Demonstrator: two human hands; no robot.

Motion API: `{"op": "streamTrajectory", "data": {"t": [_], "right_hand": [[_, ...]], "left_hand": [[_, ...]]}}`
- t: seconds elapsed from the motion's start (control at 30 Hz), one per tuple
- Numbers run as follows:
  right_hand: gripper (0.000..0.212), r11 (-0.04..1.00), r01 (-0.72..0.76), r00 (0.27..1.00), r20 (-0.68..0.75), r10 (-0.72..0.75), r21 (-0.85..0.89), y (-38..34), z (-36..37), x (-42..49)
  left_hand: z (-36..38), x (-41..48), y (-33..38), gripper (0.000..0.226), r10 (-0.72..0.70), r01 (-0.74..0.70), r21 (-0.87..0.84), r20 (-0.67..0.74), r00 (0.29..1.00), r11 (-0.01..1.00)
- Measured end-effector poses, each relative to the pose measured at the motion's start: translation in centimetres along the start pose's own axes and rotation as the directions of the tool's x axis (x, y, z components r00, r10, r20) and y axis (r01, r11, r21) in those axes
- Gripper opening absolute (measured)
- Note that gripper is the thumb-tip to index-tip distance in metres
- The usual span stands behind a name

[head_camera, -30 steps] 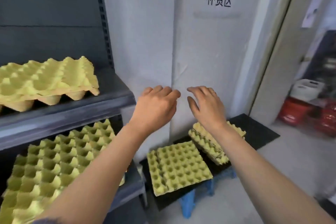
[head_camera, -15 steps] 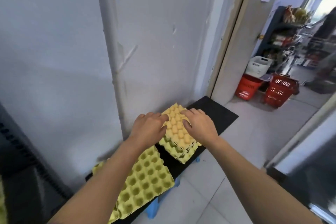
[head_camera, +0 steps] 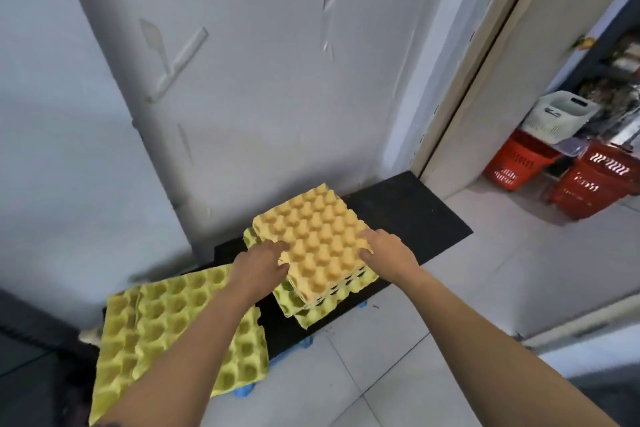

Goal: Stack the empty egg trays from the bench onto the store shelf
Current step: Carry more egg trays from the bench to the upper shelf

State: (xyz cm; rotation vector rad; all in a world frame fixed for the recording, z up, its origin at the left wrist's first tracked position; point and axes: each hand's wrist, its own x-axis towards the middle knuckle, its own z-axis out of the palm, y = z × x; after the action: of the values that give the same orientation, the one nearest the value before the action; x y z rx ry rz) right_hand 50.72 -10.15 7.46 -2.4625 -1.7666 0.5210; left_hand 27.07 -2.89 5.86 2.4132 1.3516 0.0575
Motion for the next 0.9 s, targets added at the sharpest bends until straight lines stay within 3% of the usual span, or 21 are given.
{"op": "streamTrajectory", "data": {"t": [0.43, 0.6, 0.7, 0.9], "right_hand": [[0.04, 0.995, -0.067, 0.97, 0.237, 0.049, 0.067, 6.1, 4.4, 14.7], [0.036, 0.995, -0.078, 0.962, 0.266, 0.059, 0.06, 7.8, 6.1, 19.6], [0.039, 0.991, -0.115, 0.95, 0.299, 0.087, 0.076, 9.0, 7.6, 21.8], [0.064, 0.96, -0.254, 0.91, 0.364, 0.196, 0.119, 10.7, 11.5, 25.5]], "left_hand": [[9.7, 11.1, -1.7, 0.062, -0.309, 0.377, -0.217, 0.291, 0.906, 0.9], [12.4, 14.1, -2.2, 0.068, -0.455, 0.52, -0.293, 0.265, 0.85, 0.802], [13.7, 15.0, -2.1, 0.076, -0.566, 0.641, -0.374, 0.3, 0.767, 0.67], [16.6, 15.7, -0.7, 0.068, -0.703, 0.774, -0.57, 0.43, 0.566, 0.274]]}}
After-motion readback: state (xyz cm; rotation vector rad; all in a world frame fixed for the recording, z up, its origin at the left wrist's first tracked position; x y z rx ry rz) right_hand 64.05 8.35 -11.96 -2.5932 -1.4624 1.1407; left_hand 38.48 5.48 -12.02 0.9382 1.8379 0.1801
